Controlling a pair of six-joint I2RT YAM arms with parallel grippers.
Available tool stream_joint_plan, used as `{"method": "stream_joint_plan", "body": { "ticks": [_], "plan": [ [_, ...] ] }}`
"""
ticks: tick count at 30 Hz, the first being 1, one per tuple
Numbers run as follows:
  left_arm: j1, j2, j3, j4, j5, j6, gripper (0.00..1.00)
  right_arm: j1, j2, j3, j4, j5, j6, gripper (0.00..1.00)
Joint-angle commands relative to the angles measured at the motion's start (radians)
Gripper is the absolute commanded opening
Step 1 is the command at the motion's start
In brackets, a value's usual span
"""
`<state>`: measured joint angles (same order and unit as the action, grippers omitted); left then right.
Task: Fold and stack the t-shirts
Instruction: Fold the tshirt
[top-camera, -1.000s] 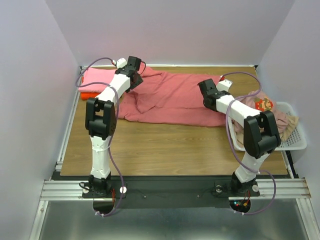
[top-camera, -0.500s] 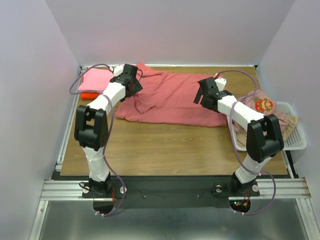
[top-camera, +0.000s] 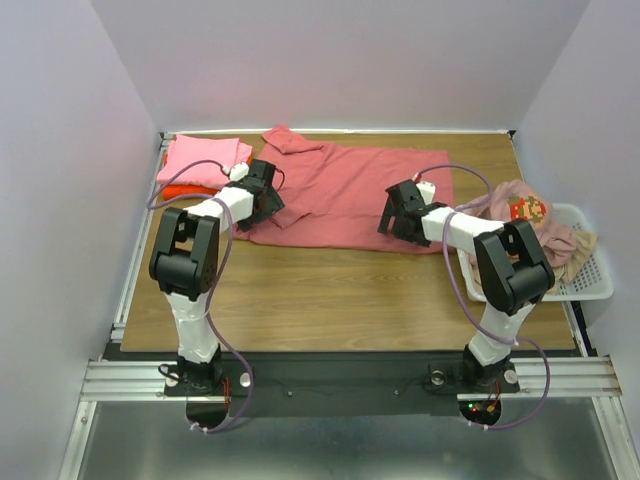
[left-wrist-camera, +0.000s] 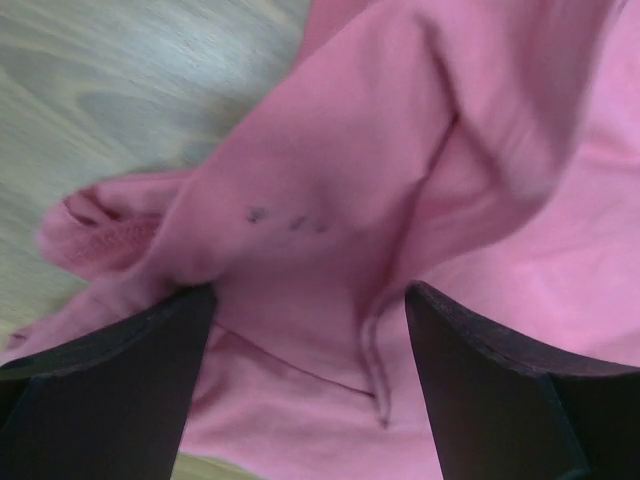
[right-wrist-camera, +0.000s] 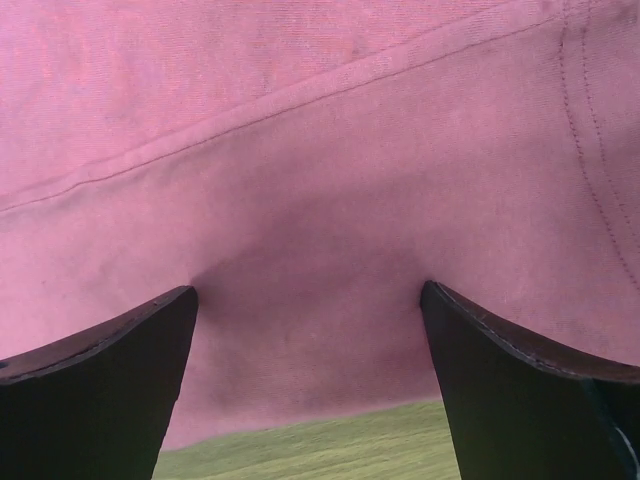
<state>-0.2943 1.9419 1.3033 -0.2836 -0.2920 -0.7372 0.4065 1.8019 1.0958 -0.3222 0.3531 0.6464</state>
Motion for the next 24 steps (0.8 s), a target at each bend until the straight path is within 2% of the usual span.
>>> {"method": "stream_joint_plan", "body": {
  "ticks": [1,5,14,15,17,18,19,20,24],
  "plan": [
    [0.027,-0.089,-0.151,-0.048,-0.024,-0.065,0.9,0.002,-0.025,-0.071,0.072,-0.08,0.013,1.0],
    [0.037,-0.227,-0.293,-0.113,-0.062,-0.174,0.9,0.021,-0.091,-0.173,0.078,-0.112,0.028,1.0],
    [0.038,-0.378,-0.558,-0.242,-0.072,-0.303,0.91,0.077,-0.269,-0.361,0.078,-0.174,0.062,1.0],
    [0.037,-0.4,-0.581,-0.268,-0.07,-0.313,0.88,0.086,-0.306,-0.381,0.077,-0.178,0.067,1.0],
    [0.037,-0.455,-0.636,-0.273,-0.067,-0.329,0.7,0.094,-0.346,-0.442,0.074,-0.192,0.082,1.0],
    [0.037,-0.519,-0.647,-0.302,-0.049,-0.347,0.73,0.095,-0.363,-0.459,0.072,-0.21,0.088,1.0],
    [0.035,-0.552,-0.657,-0.301,-0.041,-0.356,0.8,0.097,-0.406,-0.479,0.072,-0.221,0.101,1.0],
    [0.035,-0.611,-0.677,-0.295,-0.018,-0.341,0.82,0.098,-0.424,-0.506,0.071,-0.239,0.101,1.0],
    [0.032,-0.739,-0.7,-0.31,0.019,-0.341,0.82,0.1,-0.499,-0.537,0.057,-0.261,0.096,1.0]
  ]
}}
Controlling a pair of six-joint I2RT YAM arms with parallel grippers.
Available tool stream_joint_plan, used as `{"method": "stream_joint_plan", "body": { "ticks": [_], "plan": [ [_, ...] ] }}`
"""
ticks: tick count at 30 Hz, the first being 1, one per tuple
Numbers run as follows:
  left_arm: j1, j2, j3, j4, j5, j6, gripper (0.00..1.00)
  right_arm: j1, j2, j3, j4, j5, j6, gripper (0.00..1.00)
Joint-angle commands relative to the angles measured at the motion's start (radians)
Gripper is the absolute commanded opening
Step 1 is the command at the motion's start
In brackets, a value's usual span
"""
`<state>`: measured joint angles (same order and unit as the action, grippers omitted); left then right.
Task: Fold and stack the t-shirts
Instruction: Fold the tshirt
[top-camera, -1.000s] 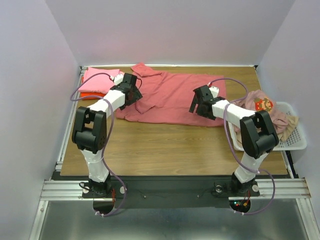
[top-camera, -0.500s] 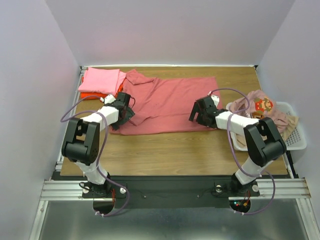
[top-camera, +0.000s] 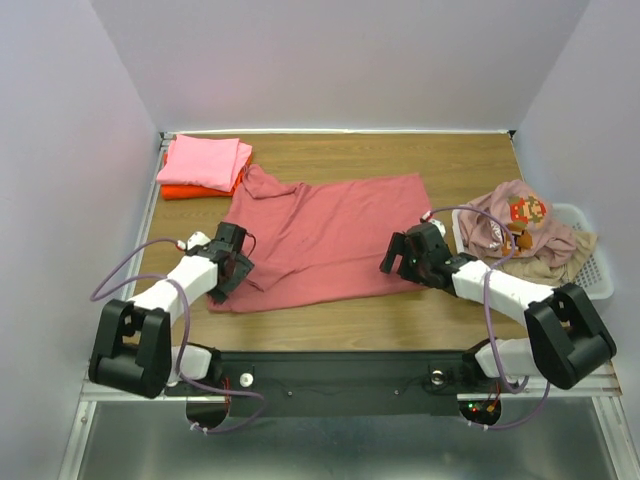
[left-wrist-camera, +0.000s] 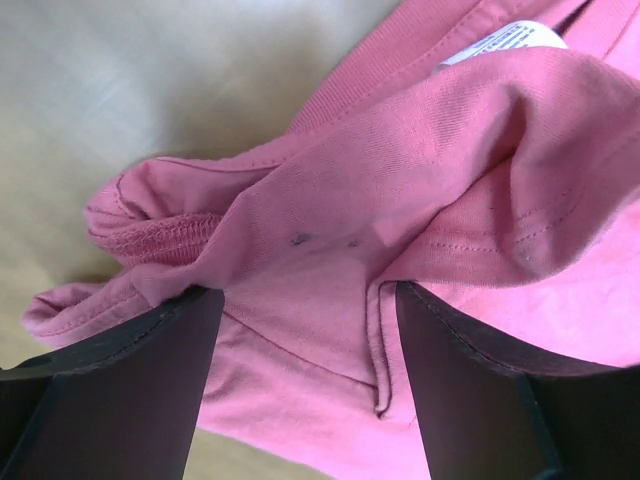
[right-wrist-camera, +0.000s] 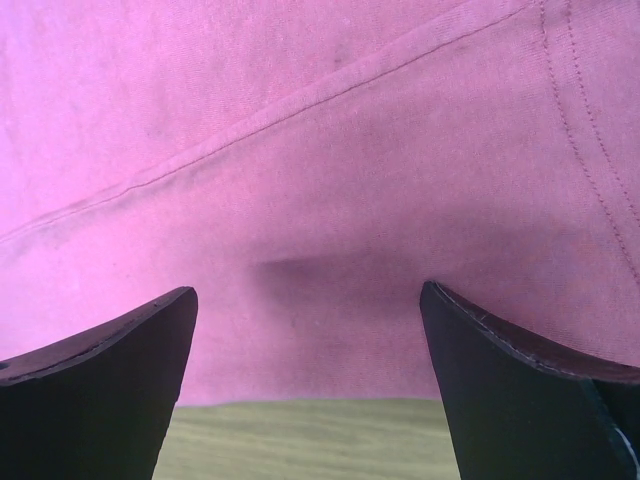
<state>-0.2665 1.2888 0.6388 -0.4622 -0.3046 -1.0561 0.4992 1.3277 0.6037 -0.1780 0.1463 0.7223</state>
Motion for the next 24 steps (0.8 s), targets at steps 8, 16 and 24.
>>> {"method": "stream_joint_plan", "body": {
  "ticks": [8,16,24],
  "plan": [
    [-0.007,-0.249,0.044,-0.211,0.036,-0.01,0.85,0.007,-0.077,-0.004,-0.095,-0.056,-0.017,1.0],
    [-0.059,-0.18,0.054,0.053,0.193,0.093,0.95,0.007,-0.039,0.018,-0.095,-0.037,-0.021,1.0],
    [-0.069,0.042,0.111,0.134,0.16,0.105,0.98,0.007,-0.001,0.025,-0.095,-0.019,-0.024,1.0]
  ]
}}
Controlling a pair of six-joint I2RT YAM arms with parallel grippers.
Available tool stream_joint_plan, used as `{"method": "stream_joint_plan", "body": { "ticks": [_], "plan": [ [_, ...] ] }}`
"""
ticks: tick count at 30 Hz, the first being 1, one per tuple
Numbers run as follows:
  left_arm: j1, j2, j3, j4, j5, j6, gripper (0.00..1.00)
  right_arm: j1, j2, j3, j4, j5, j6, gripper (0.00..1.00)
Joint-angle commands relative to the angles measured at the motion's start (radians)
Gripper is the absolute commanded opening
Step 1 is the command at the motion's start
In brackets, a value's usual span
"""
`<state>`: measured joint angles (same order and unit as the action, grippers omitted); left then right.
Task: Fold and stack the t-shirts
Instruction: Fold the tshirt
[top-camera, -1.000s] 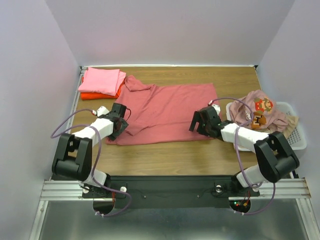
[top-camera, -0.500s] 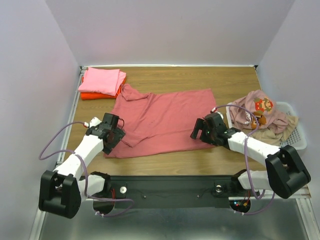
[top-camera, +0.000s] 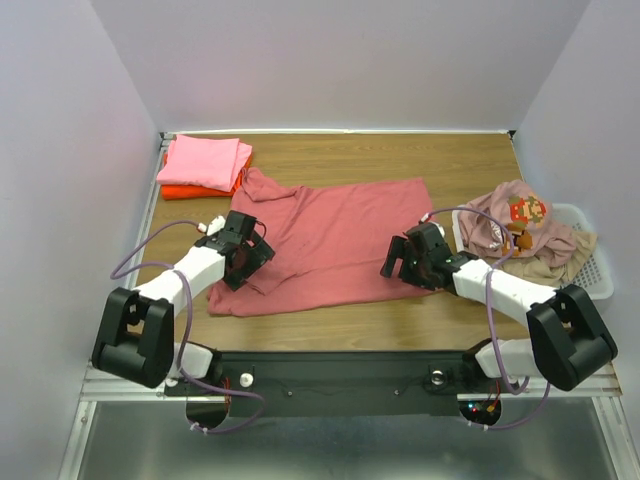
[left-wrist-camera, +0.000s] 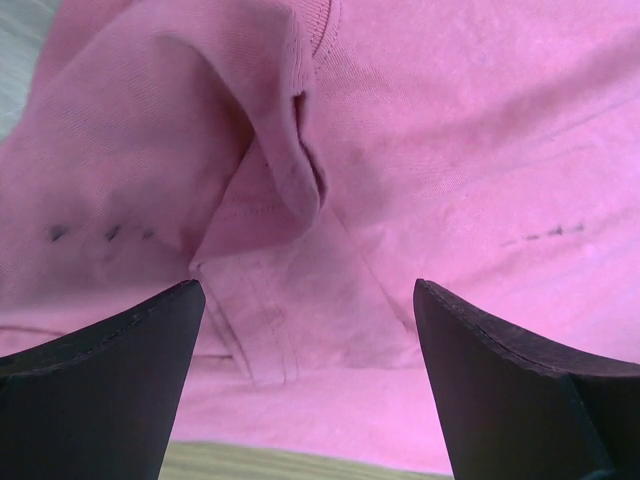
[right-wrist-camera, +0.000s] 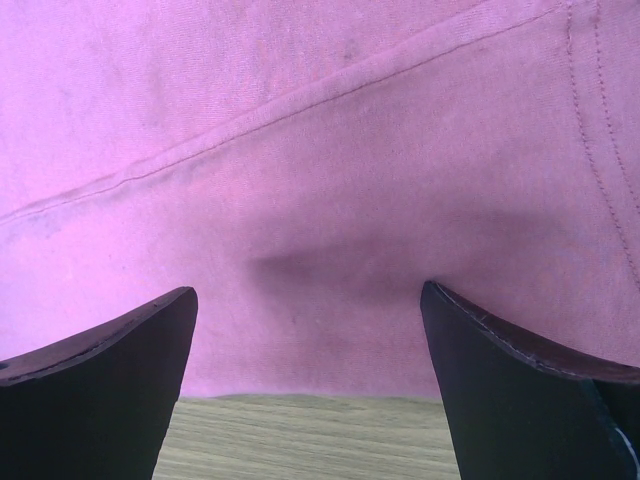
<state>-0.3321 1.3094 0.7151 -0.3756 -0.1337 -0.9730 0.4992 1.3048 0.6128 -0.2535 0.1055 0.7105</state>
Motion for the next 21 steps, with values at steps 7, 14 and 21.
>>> {"method": "stream_joint_plan", "body": {
  "ticks": [7,14,21],
  "plan": [
    [-0.004,0.091,0.061,0.06,-0.046,0.022,0.98,0.009,0.036,0.019,-0.02,0.042,-0.016,1.0],
    [-0.004,0.132,0.098,0.052,-0.067,0.017,0.88,0.007,0.047,0.012,-0.02,0.059,-0.009,1.0],
    [-0.005,0.16,0.155,0.07,-0.057,0.036,0.88,0.007,0.048,0.013,-0.021,0.066,-0.014,1.0]
  ]
}}
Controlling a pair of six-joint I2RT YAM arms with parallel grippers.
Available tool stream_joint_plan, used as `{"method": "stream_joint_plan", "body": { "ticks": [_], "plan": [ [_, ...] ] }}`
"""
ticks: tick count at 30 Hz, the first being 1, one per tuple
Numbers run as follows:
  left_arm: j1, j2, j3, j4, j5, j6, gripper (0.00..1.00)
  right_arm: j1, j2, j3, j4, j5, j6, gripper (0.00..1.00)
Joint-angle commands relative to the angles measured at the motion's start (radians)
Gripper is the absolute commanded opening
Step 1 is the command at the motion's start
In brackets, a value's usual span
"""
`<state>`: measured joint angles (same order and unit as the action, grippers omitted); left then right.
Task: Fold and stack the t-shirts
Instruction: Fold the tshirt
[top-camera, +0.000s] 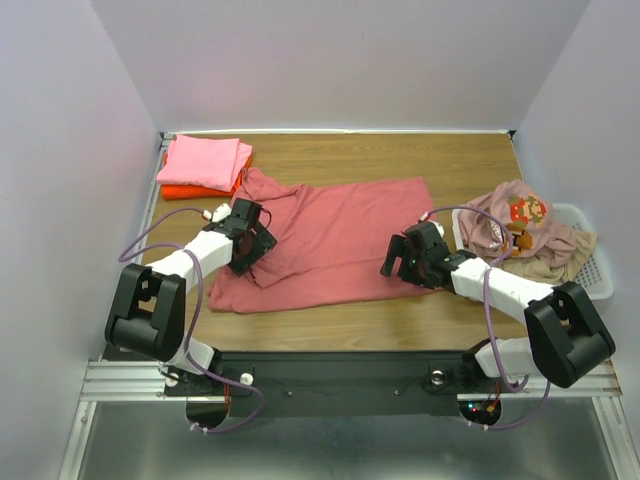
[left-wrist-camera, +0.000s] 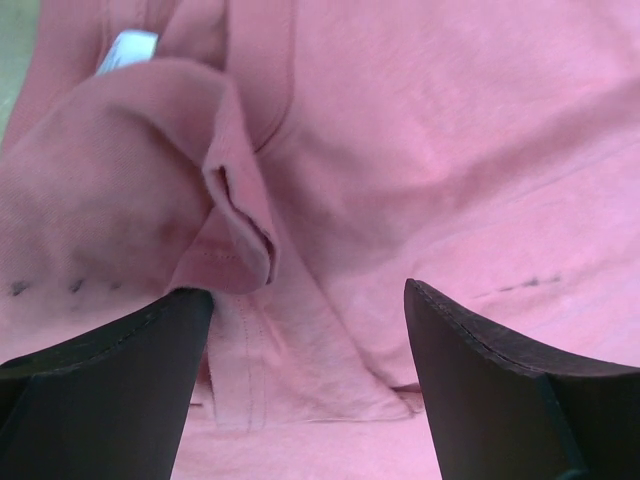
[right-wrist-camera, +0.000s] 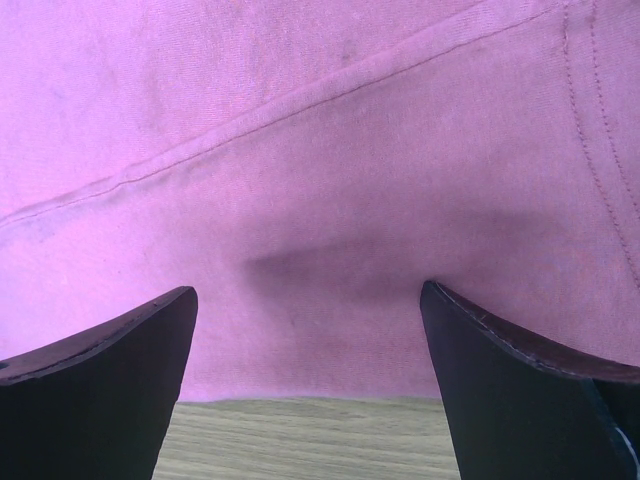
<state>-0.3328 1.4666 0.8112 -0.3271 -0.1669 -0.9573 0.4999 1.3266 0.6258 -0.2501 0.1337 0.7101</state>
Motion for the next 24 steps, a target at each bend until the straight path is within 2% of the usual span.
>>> {"method": "stream_joint_plan", "body": {
  "ticks": [1,11,19,24],
  "plan": [
    [-0.005,0.008,0.066,0.022,-0.023,0.022,0.88,0.006,0.026,0.0,-0.025,0.04,-0.015,1.0],
    [-0.005,0.121,0.164,0.092,0.0,0.066,0.88,0.006,0.037,0.008,-0.028,0.058,-0.018,1.0],
    [-0.006,0.264,0.344,0.163,0.027,0.164,0.89,0.006,0.039,0.011,-0.032,0.072,-0.023,1.0],
    [-0.008,0.245,0.401,0.157,-0.008,0.19,0.89,0.006,0.037,0.006,-0.034,0.081,-0.024,1.0]
  ]
}}
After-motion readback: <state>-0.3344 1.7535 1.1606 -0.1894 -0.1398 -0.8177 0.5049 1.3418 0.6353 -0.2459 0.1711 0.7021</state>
